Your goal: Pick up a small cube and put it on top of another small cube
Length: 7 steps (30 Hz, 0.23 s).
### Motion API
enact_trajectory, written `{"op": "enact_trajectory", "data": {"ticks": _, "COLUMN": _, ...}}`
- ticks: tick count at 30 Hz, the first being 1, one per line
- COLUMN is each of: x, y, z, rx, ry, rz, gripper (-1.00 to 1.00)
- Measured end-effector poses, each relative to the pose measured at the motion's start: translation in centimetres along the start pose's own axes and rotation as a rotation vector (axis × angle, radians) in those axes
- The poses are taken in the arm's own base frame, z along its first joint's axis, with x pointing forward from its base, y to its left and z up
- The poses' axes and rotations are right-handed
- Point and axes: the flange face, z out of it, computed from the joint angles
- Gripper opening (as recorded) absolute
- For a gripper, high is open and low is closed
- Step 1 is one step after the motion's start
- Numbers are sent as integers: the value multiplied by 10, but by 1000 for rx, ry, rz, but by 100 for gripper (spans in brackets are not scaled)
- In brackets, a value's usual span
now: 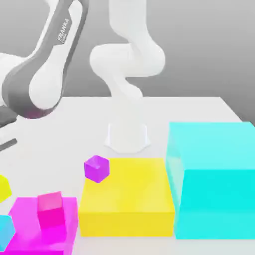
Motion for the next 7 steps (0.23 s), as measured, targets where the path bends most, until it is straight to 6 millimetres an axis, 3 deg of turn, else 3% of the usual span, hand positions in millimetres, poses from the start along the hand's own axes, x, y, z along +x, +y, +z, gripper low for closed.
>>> {"op": "enact_trajectory", "data": {"ticks": 1, "x": 8, "y": -1, "z": -1, "rx": -2, "ry": -2, "rz": -20, "gripper": -100}}
{"op": "enact_trajectory", "data": {"ticks": 3, "x": 15, "y": -1, "z": 23, "rx": -3, "ry": -3, "rz": -35, "gripper": -100}}
{"op": "enact_trajectory", "data": {"ticks": 4, "x": 15, "y": -1, "z": 39, "rx": -3, "ry": -3, "rz": -37, "gripper": 100}}
{"op": "enact_trajectory", "data": {"ticks": 7, "x": 15, "y": -1, "z": 39, "rx": -3, "ry": -3, "rz": -37, "gripper": 100}}
